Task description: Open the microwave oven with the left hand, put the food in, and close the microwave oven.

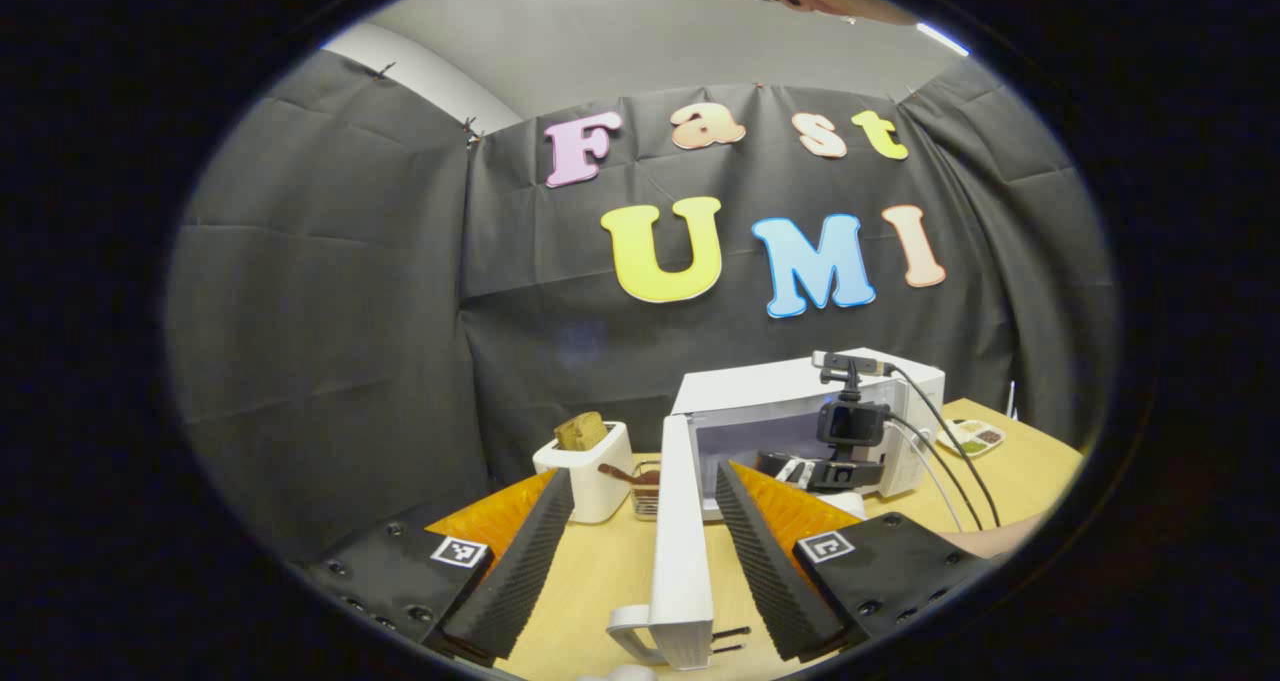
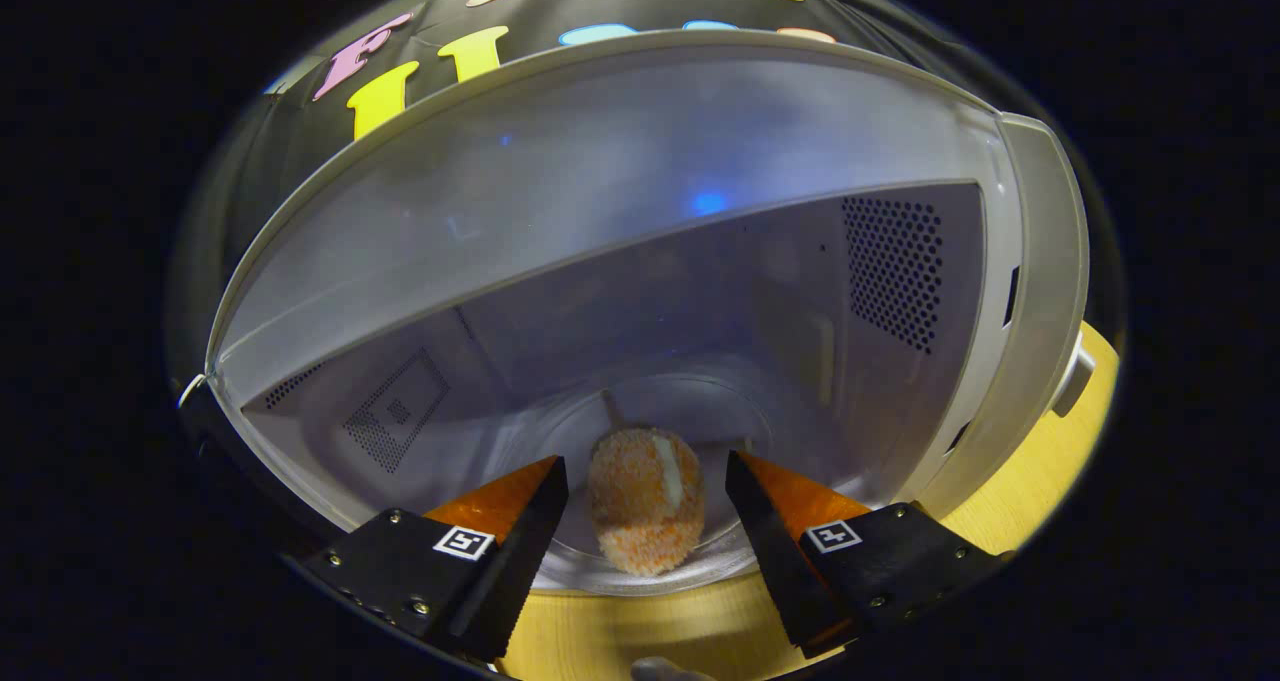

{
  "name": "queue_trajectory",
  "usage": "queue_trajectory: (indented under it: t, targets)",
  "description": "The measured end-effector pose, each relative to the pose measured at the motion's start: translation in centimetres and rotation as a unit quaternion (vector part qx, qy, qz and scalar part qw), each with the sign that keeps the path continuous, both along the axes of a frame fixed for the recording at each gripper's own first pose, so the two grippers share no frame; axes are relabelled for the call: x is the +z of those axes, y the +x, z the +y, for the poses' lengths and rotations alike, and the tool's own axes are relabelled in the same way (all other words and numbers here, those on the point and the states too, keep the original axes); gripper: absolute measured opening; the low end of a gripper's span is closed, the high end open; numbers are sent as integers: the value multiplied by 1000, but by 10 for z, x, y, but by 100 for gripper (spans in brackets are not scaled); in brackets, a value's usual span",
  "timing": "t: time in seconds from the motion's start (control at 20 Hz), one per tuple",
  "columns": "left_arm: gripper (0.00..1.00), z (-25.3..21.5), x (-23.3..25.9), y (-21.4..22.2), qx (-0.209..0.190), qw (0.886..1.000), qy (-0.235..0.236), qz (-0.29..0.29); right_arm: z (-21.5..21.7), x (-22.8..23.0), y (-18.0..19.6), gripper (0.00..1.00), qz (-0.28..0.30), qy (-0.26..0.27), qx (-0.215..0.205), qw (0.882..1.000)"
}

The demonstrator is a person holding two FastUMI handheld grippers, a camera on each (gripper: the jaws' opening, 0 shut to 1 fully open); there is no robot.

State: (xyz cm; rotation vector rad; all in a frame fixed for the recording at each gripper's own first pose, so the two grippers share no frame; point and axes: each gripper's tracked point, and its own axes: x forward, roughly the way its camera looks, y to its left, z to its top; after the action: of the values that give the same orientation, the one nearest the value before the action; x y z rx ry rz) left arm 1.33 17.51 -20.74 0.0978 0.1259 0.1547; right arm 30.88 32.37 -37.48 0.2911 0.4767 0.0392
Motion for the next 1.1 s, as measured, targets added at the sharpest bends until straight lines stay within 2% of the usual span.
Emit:
queue_trajectory:
  t: [0.25, 0.4, 0.45, 0.5, 0.6, 0.65, 0.85, 0.9, 0.95, 1.1]
  targets:
    - [96, 38, 5, -16, 38, 999, 25, -5, -29, 41, -40, 97, -26, -13, 18, 999]
    - [99, 71, -3, -38, 72, 995, 62, -8, -41, 81, -80, 97, -49, -36, 64, 996]
    - [95, 81, -15, -46, 78, 995, 67, 1, -45, 95, -94, 97, -61, -39, 86, 994]
    - [99, 90, -31, -51, 92, 993, 70, 10, -52, 107, -107, 97, -70, -44, 98, 992]
    - [99, 107, -73, -69, 116, 990, 62, 47, -67, 129, -136, 97, -74, -39, 123, 989]
    - [95, 111, -88, -73, 120, 990, 54, 52, -76, 138, -148, 97, -77, -44, 131, 987]
    - [100, 94, -141, -73, 114, 989, 47, 82, -110, 162, -189, 97, -75, -69, 170, 980]
    - [100, 87, -147, -72, 110, 990, 40, 83, -121, 167, -193, 97, -70, -73, 169, 980]
    - [94, 78, -151, -70, 103, 991, 33, 82, -130, 175, -194, 97, -72, -73, 165, 981]
    - [93, 58, -160, -69, 95, 991, 26, 91, -150, 188, -197, 97, -82, -71, 150, 983]
